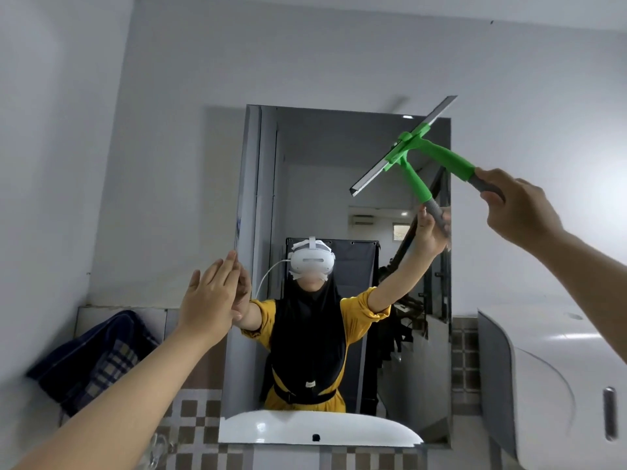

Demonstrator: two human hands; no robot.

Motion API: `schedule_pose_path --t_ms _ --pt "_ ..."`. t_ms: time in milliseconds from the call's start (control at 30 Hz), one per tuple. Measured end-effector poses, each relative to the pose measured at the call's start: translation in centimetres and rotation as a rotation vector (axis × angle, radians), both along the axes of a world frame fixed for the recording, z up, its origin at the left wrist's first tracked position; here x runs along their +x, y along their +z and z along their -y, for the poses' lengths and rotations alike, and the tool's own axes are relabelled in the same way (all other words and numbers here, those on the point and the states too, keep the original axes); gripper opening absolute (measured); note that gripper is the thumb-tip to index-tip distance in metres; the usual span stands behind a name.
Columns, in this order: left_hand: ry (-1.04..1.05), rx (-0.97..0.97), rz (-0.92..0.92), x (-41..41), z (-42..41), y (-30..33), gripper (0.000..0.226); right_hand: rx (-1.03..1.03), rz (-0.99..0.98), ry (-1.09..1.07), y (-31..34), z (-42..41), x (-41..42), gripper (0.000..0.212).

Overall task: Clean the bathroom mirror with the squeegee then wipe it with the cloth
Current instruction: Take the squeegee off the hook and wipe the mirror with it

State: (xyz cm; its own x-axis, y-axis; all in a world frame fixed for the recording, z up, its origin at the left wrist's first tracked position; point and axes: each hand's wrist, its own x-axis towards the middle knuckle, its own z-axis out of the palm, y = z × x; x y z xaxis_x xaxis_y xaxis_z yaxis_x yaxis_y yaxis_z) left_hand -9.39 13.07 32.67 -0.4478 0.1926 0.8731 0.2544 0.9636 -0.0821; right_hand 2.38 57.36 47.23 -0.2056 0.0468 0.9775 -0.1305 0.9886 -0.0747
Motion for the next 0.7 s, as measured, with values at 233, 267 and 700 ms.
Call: schedule_pose_path --t_ms 233,267,700 --pt "0.022 -0.029 0.013 0.3 0.0 0.2 0.080 0.006 -0.025 0.023 -3.6 3.3 -0.2 0.032" --pt "0.020 -0.025 0.025 0.4 0.0 0.3 0.079 -0.016 -0.028 0.039 -3.8 4.2 -0.5 0.031" --pt "-0.107 -0.063 0.068 -0.4 3.1 -0.9 0.080 -0.498 -0.029 0.194 -8.7 19.3 -0.6 0.025"
